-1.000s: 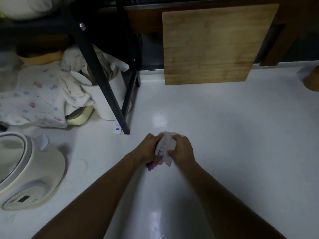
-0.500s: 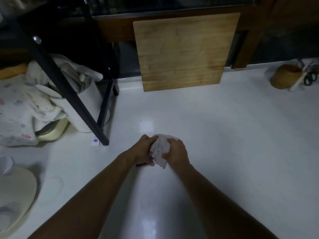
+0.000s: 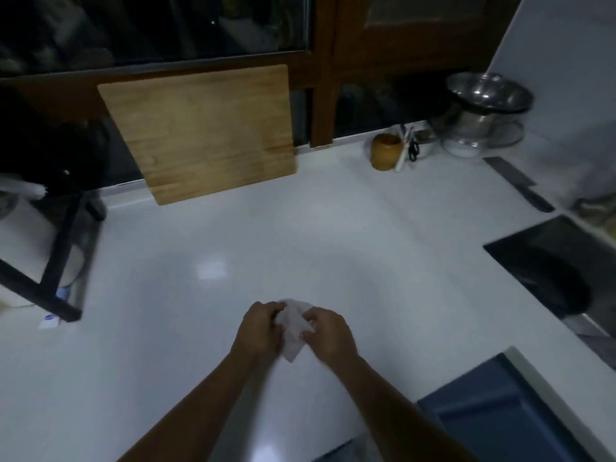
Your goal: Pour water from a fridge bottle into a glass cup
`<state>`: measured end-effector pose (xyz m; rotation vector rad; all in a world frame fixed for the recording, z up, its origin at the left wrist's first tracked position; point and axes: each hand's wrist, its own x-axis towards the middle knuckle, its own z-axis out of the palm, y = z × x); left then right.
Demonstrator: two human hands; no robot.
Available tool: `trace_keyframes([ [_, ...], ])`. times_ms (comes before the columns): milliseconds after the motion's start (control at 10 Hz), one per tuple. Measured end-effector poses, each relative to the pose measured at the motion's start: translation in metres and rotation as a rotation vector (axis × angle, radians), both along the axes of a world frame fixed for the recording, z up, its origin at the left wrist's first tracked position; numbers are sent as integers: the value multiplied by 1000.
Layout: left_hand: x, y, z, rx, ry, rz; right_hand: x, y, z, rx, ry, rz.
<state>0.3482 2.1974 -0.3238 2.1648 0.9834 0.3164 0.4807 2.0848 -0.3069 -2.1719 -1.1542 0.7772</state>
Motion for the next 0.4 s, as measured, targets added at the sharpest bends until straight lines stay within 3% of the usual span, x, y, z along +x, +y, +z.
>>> trace_keyframes([
  [200, -12, -23, 8, -9, 102, -13, 11, -39, 15, -13, 145, 116],
  [400, -53, -62, 79, -48, 305, 169, 13, -69, 49, -123, 132, 151],
])
